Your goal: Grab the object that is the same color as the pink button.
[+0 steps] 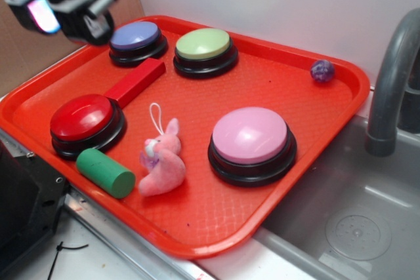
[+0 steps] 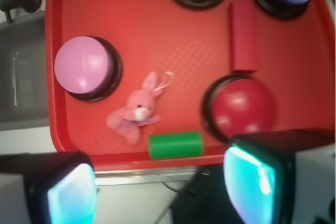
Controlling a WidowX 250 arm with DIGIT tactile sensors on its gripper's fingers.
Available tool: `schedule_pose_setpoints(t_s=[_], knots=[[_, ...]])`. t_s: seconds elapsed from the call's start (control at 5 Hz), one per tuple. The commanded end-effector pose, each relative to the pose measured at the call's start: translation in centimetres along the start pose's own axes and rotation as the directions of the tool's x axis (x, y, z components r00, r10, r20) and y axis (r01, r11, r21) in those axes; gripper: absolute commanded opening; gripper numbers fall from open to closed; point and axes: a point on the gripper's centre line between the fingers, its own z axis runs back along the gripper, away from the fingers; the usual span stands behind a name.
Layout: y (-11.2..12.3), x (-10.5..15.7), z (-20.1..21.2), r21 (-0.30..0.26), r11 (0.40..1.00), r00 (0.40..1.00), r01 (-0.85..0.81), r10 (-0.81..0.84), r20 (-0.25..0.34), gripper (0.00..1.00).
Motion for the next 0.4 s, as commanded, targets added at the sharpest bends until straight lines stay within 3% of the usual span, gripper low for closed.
schedule_pose_setpoints(t_s=[0.0,0.2], knots=[[-2.5,0.2,-5.1,-0.029,0.997,0.997,-0.069,0.070,0.042,1.00],[-3.4,0.2,-7.8,0.007,0.997,0.996,-0.072,0.072,0.043,1.00]])
